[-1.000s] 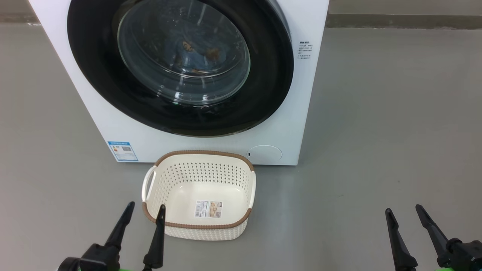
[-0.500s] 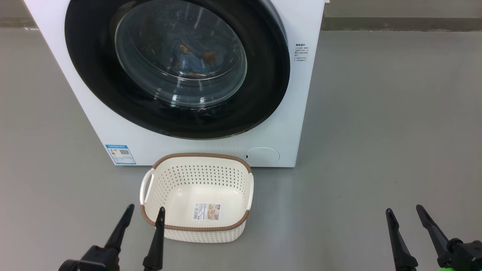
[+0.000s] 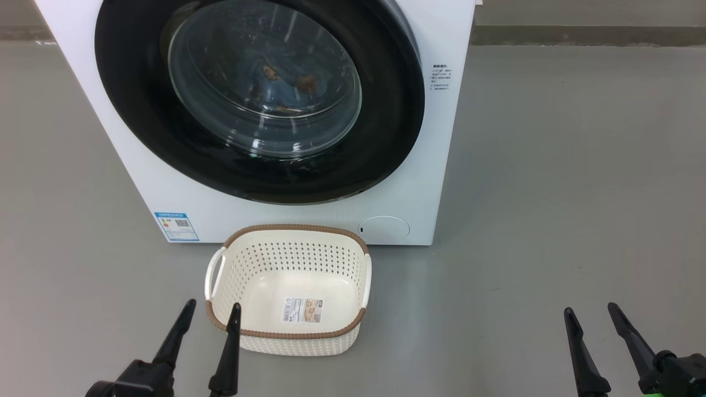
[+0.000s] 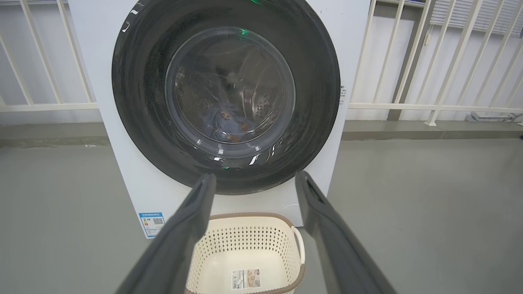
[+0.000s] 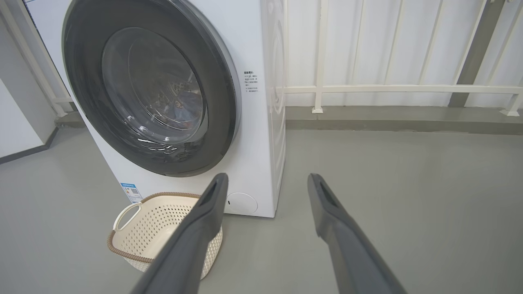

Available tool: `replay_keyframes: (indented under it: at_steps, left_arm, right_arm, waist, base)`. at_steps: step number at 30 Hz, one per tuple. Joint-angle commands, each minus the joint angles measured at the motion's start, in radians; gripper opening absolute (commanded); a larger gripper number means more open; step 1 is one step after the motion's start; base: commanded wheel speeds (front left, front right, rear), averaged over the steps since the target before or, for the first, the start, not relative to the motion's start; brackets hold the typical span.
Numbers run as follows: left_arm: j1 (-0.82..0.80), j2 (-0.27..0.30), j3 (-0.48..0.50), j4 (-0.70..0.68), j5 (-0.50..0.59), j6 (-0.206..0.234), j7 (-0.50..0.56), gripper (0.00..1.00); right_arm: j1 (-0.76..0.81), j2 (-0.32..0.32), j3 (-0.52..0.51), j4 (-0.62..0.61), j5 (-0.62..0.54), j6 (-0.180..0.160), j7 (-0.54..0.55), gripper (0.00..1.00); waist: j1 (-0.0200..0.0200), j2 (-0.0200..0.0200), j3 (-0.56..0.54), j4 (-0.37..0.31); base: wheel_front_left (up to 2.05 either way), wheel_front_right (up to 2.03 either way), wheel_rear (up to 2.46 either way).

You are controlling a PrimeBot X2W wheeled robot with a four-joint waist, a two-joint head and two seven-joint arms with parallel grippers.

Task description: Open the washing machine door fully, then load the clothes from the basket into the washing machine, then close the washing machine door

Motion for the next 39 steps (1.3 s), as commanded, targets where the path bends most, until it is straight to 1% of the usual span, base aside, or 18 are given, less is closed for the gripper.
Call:
replay_keyframes:
  at_steps: [1,4,5,9,12,16,17,18,20,39]
  left_arm:
    - [-0.028,0.015,0.031,-0.028,-0.004,0.011,-0.003,1.00]
    - [-0.029,0.017,0.029,-0.027,-0.003,0.012,-0.002,1.00]
    - [0.000,0.002,-0.003,0.000,0.000,0.004,0.000,0.00]
    - [0.019,-0.014,-0.010,0.043,-0.002,0.007,0.001,0.00]
    - [0.020,-0.016,-0.006,0.049,-0.032,0.005,0.004,0.00]
    - [0.016,-0.016,0.005,0.054,-0.077,0.001,0.011,0.00]
    - [0.015,-0.016,0.007,0.055,-0.089,0.000,0.013,0.00]
    - [0.012,-0.016,0.012,0.059,-0.111,-0.002,0.017,0.00]
    - [0.009,-0.017,0.016,0.062,-0.134,-0.005,0.020,0.00]
    - [-0.018,-0.021,0.064,0.094,-0.346,-0.026,0.055,0.00]
  right_arm:
    - [-0.014,-0.011,0.025,-0.022,0.005,0.000,-0.010,1.00]
    - [-0.016,-0.011,0.027,-0.021,0.004,0.000,-0.011,1.00]
    - [0.000,0.000,0.004,0.003,0.000,0.000,-0.001,0.00]
    - [0.000,0.005,0.007,0.055,0.001,0.000,0.001,0.00]
    - [-0.004,0.004,0.009,0.065,0.033,0.000,0.002,0.00]
    - [-0.014,0.001,0.012,0.076,0.082,0.000,0.006,0.00]
    - [-0.016,0.000,0.013,0.079,0.094,0.000,0.007,0.00]
    - [-0.022,-0.001,0.014,0.086,0.118,0.000,0.009,0.00]
    - [-0.028,-0.002,0.015,0.093,0.143,0.000,0.011,0.00]
    - [-0.077,-0.012,0.024,0.151,0.369,0.000,0.030,0.00]
  waist:
    - [0.0000,0.0000,0.000,0.000]
    - [0.0000,0.0000,0.000,0.000]
    - [0.0000,0.0000,0.000,0.000]
    - [0.0000,0.0000,0.000,0.000]
    - [0.0002,0.0000,0.000,-0.002]
    - [0.0023,0.0000,-0.001,-0.007]
    - [0.0020,0.0000,-0.001,-0.008]
    - [0.0006,0.0000,0.001,-0.010]
    - [0.0001,0.0000,0.002,-0.012]
    - [0.0000,0.0000,0.006,-0.032]
  base:
    - [0.00,0.00,0.00]
    - [0.00,0.00,0.00]
    - [0.00,0.00,0.00]
    - [0.00,0.00,0.00]
    - [0.00,0.00,0.00]
    - [0.00,0.00,0.00]
    - [0.00,0.00,0.00]
    - [0.00,0.00,0.00]
    - [0.00,0.00,0.00]
    - [0.00,0.00,0.00]
